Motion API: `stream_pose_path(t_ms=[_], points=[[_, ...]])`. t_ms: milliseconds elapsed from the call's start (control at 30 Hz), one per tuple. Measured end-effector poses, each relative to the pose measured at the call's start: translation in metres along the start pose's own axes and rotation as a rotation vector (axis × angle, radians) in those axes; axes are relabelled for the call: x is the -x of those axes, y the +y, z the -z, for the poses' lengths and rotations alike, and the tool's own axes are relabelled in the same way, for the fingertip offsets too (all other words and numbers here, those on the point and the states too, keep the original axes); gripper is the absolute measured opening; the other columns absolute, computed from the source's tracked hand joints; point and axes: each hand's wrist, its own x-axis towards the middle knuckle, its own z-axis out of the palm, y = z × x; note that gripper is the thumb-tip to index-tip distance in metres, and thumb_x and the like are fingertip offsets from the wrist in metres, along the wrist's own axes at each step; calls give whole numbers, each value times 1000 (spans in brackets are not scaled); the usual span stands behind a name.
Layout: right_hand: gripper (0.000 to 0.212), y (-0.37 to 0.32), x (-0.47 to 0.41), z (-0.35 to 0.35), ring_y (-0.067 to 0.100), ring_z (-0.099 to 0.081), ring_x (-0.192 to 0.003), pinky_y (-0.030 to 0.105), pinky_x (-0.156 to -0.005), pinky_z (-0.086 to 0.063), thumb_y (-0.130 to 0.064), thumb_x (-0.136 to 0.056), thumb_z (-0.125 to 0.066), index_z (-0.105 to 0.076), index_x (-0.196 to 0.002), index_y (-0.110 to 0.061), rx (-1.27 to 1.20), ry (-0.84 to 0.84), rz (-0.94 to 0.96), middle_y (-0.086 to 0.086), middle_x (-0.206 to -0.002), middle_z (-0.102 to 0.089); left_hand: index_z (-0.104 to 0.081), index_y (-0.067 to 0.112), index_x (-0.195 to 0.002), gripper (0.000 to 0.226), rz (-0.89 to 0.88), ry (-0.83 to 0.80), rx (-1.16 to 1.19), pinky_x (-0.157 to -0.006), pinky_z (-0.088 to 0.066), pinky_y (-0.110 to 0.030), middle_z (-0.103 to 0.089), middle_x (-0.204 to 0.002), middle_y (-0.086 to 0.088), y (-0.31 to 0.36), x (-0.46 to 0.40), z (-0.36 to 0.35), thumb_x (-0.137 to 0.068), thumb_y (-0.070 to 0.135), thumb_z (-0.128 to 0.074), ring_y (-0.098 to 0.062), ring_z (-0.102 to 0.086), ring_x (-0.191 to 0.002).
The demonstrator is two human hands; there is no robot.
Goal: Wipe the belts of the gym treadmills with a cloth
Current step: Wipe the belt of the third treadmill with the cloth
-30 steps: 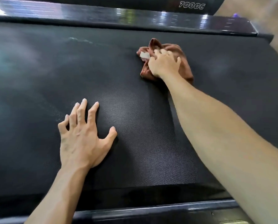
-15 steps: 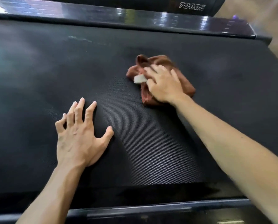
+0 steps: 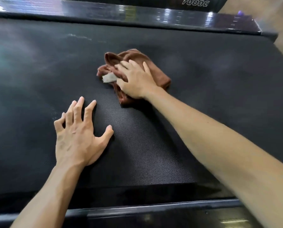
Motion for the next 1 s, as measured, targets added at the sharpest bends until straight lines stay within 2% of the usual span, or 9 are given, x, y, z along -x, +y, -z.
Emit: stream_pose_path(t_ms=[100, 233, 367, 500, 667, 767, 867, 933, 1000], points=[[70, 6, 70, -5, 15, -10, -159, 54, -128, 3, -53, -94, -38, -32, -161, -34, -27, 25, 37, -9, -171, -23, -32, 28, -156, 89, 1, 4, 9, -118, -18, -49, -20, -167, -2, 1, 0, 1, -81, 76, -27, -20, -12, -156], [73, 27, 105, -1, 12, -5, -160, 51, -128, 5, -54, -92, -31, -28, -163, -37, 4, 69, -83, -10, -172, -18, -32, 28, -156, 90, 0, 2, 3, -118, -18, -47, -20, -167, -2, 2, 0, 2, -80, 76, -26, -20, -12, -156], [67, 21, 76, -4, 14, -1, -160, 53, -128, 9, -54, -99, -30, -25, -163, -38, 21, 103, -219, -8, -174, -13, -31, 29, -156, 90, 1, 8, 0, -120, -19, -46, -19, -167, -1, 2, -1, 1, -80, 77, -26, -19, -12, -156], [67, -9, 25, -8, 24, 2, -161, 58, -126, 9, -58, -103, -22, -20, -165, -34, 59, 110, -321, -1, -175, -9, -28, 25, -158, 93, 0, 18, -5, -120, -20, -47, -19, -167, -2, 2, -1, 0, -80, 77, -26, -19, -13, -156], [72, -55, -19, -9, 28, 8, -160, 59, -124, 15, -62, -104, -17, -13, -167, -28, -2, 13, -211, 3, -175, -1, -19, 19, -161, 100, 8, 8, -18, -121, -19, -47, -15, -169, -2, 0, -3, -1, -81, 78, -24, -19, -11, -157], [80, -61, -27, 6, 22, 9, -160, 55, -124, 17, -69, -103, -18, -7, -167, -24, -265, -29, -130, 4, -175, 2, -18, 18, -162, 102, 7, 6, -15, -121, -19, -46, -15, -169, -2, 1, -4, 0, -80, 78, -23, -18, -10, -157], [65, -37, -6, 19, 19, -3, -161, 49, -128, 6, -49, -110, -28, -20, -166, -18, -574, 201, -98, 7, -174, -14, -17, 17, -162, 103, 11, 6, -15, -121, -19, -45, -14, -169, -1, 3, -4, 0, -78, 79, -21, -17, -9, -157], [54, -6, 20, 18, 21, -13, -160, 46, -129, 4, -29, -108, -32, -36, -160, -16, -500, 354, -154, 7, -169, -31, -15, 18, -162, 104, 15, 12, -14, -122, -18, -45, -12, -170, -1, 4, -3, -1, -78, 79, -19, -16, -8, -157], [52, 25, 45, 14, 21, -18, -159, 49, -129, 4, -12, -102, -34, -47, -153, -15, -316, 373, -248, 7, -164, -39, -15, 18, -162, 104, 15, 9, -15, -122, -17, -44, -11, -170, 0, 3, -4, 0, -78, 79, -19, -16, -7, -157]])
